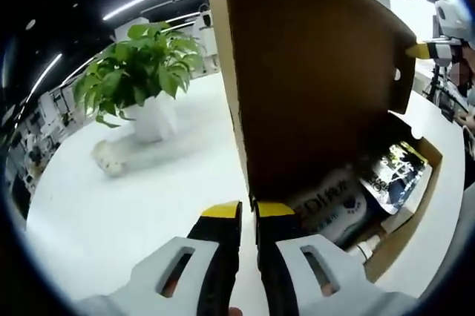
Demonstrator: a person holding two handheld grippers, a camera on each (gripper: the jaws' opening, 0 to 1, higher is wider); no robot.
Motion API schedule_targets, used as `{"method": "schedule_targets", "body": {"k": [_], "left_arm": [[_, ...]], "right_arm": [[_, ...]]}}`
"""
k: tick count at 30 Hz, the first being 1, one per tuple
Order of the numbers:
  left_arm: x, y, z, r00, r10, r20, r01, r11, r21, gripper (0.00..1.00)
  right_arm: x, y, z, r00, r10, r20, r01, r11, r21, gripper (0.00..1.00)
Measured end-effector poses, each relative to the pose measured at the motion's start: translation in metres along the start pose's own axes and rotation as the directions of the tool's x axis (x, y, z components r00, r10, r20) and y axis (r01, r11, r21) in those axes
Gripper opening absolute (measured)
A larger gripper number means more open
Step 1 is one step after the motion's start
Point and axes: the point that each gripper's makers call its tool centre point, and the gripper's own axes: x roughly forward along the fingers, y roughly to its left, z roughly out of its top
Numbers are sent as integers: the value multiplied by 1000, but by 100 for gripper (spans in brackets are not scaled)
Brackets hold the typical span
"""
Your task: Operate the shoe box by opening the lid, removing the specified soft item, and placing it in the target area until the item is outside and the box remains undamaged.
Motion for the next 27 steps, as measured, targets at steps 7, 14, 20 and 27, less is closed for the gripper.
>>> {"method": "schedule_targets", "body": {"k": [7,14,20,27], "left_arm": [[2,-1,5,1000,-1,14,1,1000,10,2],[4,1,6,1000,-1,18,1,1000,11,1],[3,1,8,1000,-3,14,3,1000,17,1],[3,-1,12,1000,6,8,-6,999,40,0]], "right_arm": [[8,-5,5,1000,-1,11,2,1000,-17,0],[14,-8,7,1000,4,13,-4,1000,-26,0],[20,-11,3,1000,-1,13,3,993,-115,5],[18,-12,-23,1000,4,-24,-7,995,-100,6]]}}
